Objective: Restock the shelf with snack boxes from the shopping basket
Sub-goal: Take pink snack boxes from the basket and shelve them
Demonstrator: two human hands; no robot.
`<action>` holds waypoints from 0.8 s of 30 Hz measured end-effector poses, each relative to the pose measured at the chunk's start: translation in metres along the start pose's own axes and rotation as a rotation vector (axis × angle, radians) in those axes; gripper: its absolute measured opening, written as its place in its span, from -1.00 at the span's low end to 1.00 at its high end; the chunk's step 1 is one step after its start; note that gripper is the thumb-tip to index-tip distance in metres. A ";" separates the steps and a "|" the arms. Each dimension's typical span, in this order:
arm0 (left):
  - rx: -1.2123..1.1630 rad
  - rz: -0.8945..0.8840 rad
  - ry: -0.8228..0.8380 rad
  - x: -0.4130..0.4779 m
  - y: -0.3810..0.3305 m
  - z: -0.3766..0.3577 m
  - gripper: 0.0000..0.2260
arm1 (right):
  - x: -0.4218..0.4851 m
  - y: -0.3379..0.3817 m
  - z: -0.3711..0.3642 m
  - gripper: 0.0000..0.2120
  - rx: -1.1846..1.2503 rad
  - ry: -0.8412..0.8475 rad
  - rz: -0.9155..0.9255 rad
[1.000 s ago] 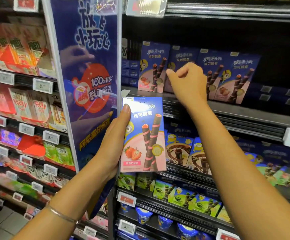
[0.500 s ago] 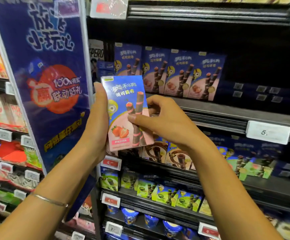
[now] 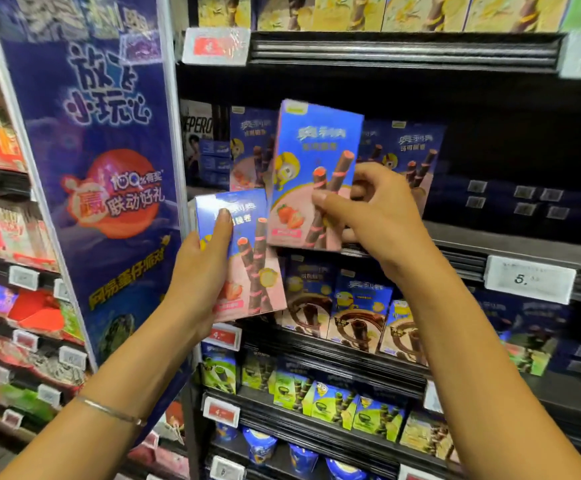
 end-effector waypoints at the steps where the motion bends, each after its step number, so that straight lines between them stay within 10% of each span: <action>1: 0.013 0.012 -0.003 0.001 0.002 0.002 -0.51 | 0.007 0.001 0.004 -0.73 -0.021 -0.052 0.042; 7: 0.015 -0.007 0.031 -0.003 0.001 0.008 -0.55 | 0.058 -0.007 0.013 -0.60 -0.306 -0.287 0.159; 24: 0.035 -0.020 0.066 0.000 -0.002 0.019 -0.50 | 0.105 -0.048 -0.028 -0.56 -0.714 -0.295 0.039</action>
Point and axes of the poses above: each hand's wrist, its own x-axis towards the middle knuckle, its own z-axis out of the back of the hand, y = z × x, the point moved 1 cm from there along x, towards the middle knuckle, and after that the axes turned 13 degrees about x, right-handed, at the moved point
